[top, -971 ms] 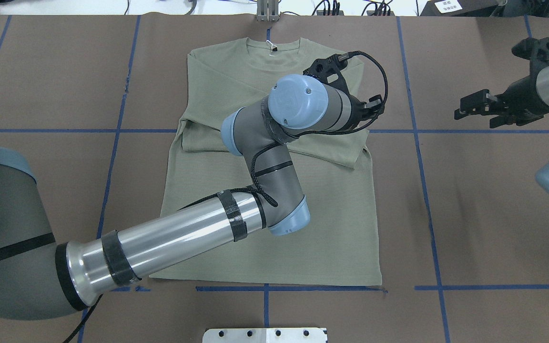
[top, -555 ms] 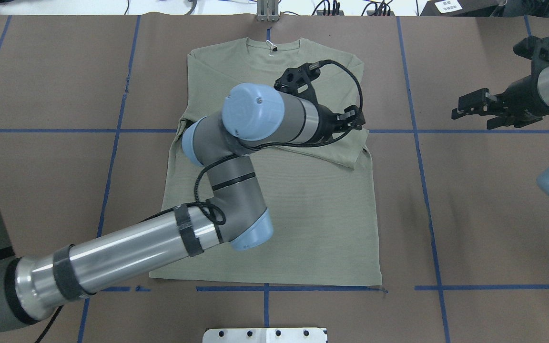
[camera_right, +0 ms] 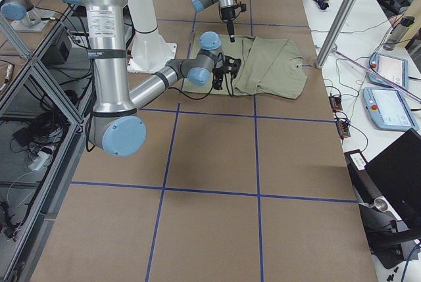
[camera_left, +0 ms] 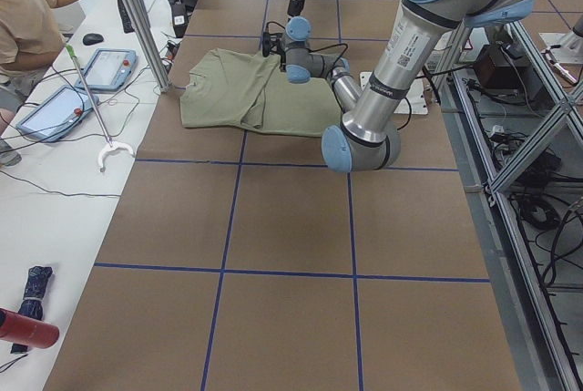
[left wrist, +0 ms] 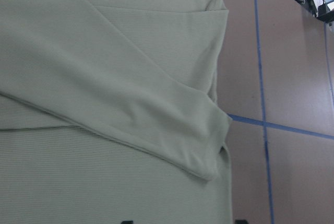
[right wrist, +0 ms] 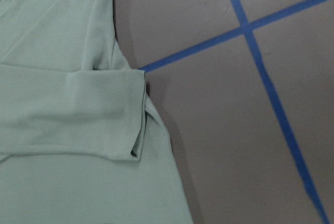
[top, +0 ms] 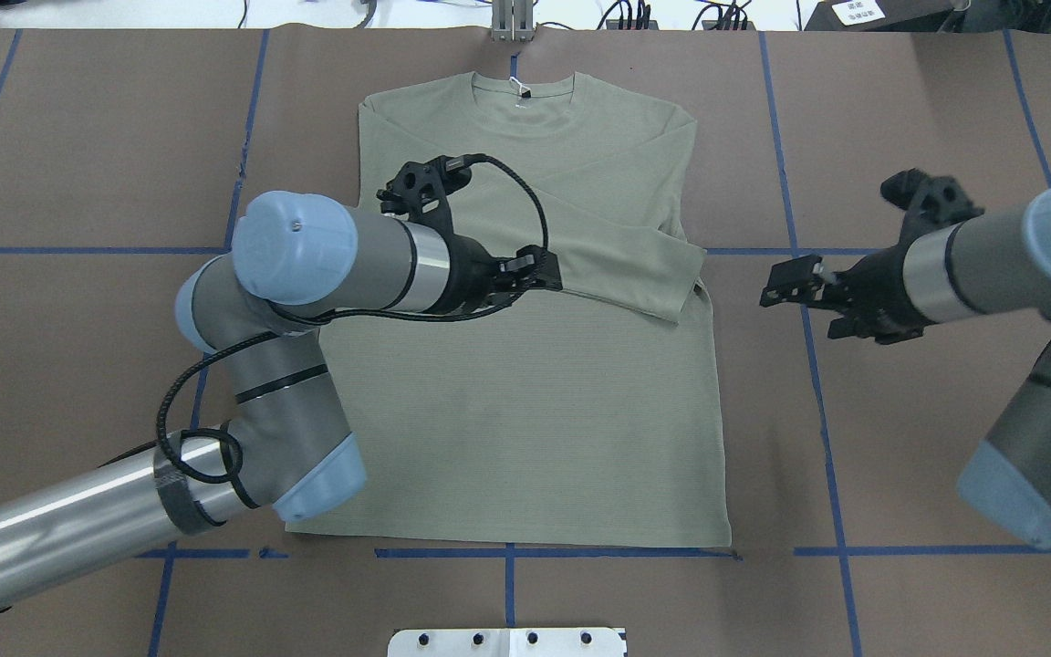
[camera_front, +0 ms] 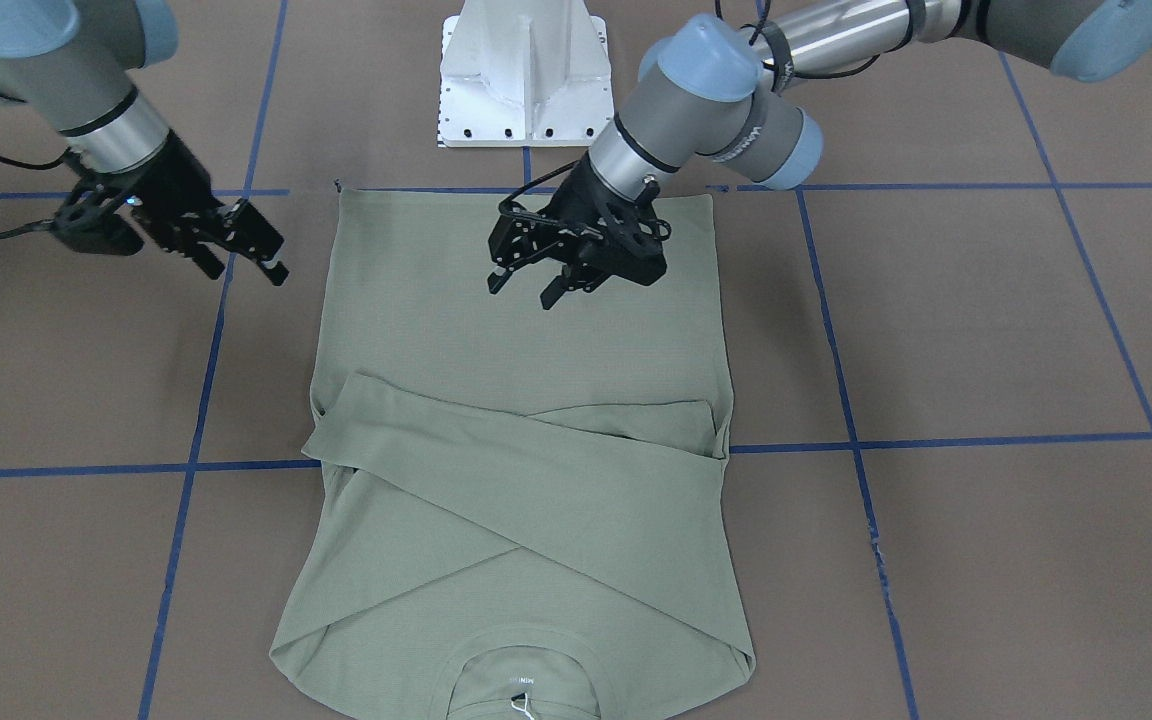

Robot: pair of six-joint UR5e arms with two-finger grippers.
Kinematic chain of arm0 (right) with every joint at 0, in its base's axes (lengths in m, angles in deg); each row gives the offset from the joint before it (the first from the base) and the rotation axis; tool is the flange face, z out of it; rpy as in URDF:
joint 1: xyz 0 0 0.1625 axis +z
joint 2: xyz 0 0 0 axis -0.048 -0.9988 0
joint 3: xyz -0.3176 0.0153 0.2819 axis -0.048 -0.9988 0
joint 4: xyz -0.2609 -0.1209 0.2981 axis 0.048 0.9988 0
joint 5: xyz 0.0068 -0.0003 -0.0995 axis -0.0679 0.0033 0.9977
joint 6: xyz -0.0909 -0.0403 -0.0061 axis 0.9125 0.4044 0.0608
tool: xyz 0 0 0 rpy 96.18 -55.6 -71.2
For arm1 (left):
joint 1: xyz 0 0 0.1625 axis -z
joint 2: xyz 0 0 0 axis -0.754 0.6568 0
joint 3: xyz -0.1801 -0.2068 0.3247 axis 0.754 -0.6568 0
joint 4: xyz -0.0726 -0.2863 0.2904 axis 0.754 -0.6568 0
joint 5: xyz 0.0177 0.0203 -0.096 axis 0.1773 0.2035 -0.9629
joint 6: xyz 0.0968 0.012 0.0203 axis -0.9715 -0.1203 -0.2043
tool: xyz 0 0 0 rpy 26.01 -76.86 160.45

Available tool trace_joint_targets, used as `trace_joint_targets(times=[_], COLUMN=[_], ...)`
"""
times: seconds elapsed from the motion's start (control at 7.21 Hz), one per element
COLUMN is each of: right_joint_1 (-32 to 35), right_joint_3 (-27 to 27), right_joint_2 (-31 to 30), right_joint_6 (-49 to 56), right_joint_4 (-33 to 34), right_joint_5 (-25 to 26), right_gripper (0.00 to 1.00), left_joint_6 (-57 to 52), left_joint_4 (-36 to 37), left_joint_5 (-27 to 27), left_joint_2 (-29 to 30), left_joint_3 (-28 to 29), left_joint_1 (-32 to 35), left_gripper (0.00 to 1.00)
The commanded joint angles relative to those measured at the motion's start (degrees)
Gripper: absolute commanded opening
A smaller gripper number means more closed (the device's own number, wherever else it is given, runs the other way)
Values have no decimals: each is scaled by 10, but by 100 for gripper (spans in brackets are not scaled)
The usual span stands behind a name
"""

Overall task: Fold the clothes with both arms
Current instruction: 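Release the sleeve with the left gripper while the right gripper moves toward the hem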

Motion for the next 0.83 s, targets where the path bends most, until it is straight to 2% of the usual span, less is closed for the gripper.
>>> trace_joint_targets(times=[0.0, 0.14, 0.28, 0.42, 0.56, 0.69], right_joint_1=[-166, -241, -282, -310, -324, -325], right_joint_3=[53, 76, 77, 75, 72, 61], right_joint_2=[-6, -5, -6, -13, -27, -34], right_joint_6=[-118, -162, -237, -292, -323, -323], right_joint_4=[42, 99, 109, 113, 113, 113], right_joint_5=[172, 258, 290, 313, 333, 333], right_gripper=[98, 98, 97, 95, 92, 91], left_joint_6=[-11, -9, 20, 90, 124, 124], left_joint_4=[-6, -12, -36, -104, -120, -121], left_joint_5=[-20, -22, -18, -18, -17, -3], left_joint_2=[-64, -77, -97, -108, -108, -108], left_joint_3=[-40, -48, -54, -47, -46, -42], left_joint_1=[10, 11, 11, 8, 7, 3], left_gripper=[100, 100, 100, 100, 100, 100])
